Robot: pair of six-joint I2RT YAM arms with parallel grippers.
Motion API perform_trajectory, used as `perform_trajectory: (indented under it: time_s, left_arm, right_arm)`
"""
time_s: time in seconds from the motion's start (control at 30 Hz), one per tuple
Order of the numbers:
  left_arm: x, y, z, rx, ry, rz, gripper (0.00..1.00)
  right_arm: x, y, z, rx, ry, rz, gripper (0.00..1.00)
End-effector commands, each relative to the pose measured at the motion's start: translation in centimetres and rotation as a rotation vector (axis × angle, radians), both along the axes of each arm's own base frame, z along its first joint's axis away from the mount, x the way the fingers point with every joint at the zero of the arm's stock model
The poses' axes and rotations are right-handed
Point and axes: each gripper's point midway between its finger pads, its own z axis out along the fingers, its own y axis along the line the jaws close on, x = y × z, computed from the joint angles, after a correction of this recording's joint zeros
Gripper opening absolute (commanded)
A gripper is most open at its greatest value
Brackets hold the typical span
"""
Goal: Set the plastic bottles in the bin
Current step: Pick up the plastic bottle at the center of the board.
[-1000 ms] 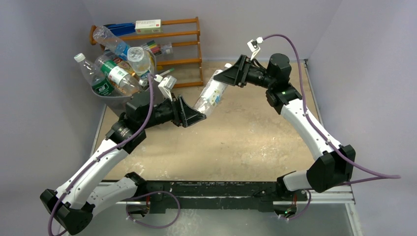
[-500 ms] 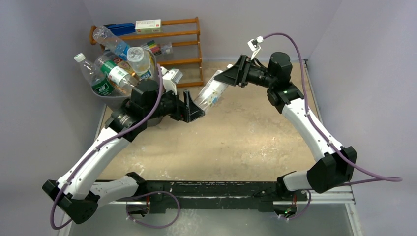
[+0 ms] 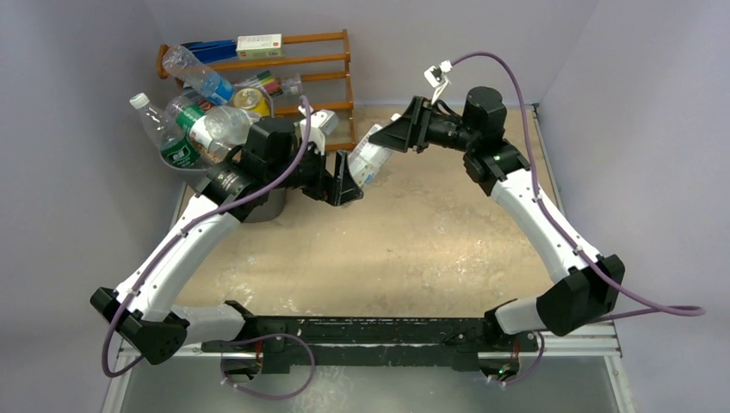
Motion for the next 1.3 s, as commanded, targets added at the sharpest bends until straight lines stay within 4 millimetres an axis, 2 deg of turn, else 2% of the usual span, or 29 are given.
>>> perform_trajectory:
  time_s: [0.0, 0.23, 0.5, 0.6, 0.77, 0.83, 1.03, 1.1, 1.27]
  left_arm:
    - [0.8, -0.5, 2.0, 0.011, -0.063, -0.041, 0.81]
    - [1.5, -1.5, 2.1, 0.023, -0.068, -0.057, 0.82]
    - [2.8, -1.1, 2.5, 0.034, -0.115, 0.012, 0.82]
    - [3.2, -1.1, 2.5, 0.034, -0.121, 0.030, 0.72]
    - [4.0, -1.2, 1.4, 0.057, -0.098, 0.054, 0.41]
    - [4.3, -1.3, 1.4, 0.055, -0.102, 0.062, 0.37]
    - [4.9, -0.5, 3.6, 0.058, -0.162, 0.107, 0.36]
    - [5.2, -0.2, 4.0, 0.075, -0.173, 0.118, 0.36]
    - [5.9, 1.0, 4.9, 0.128, -0.198, 0.164, 0.36]
  right_arm:
    - [-1.1, 1.6, 1.6, -0.008, -0.066, 0.061, 0.57]
    - [-1.3, 3.2, 0.6, -0.054, -0.051, 0.088, 0.56]
    - [-1.7, 4.2, -0.1, -0.068, -0.038, 0.123, 0.56]
    - [-1.8, 4.4, -0.2, -0.069, -0.037, 0.130, 0.56]
    - [-2.0, 4.5, 0.0, -0.064, -0.044, 0.140, 0.58]
    - [-2.2, 4.5, 0.2, -0.060, -0.046, 0.140, 0.60]
    - [-2.7, 4.3, 1.2, -0.037, -0.045, 0.139, 0.82]
    - [-3.3, 4.2, 1.4, -0.030, -0.038, 0.160, 0.98]
    - [-3.9, 3.2, 3.1, -0.021, -0.065, 0.128, 1.00]
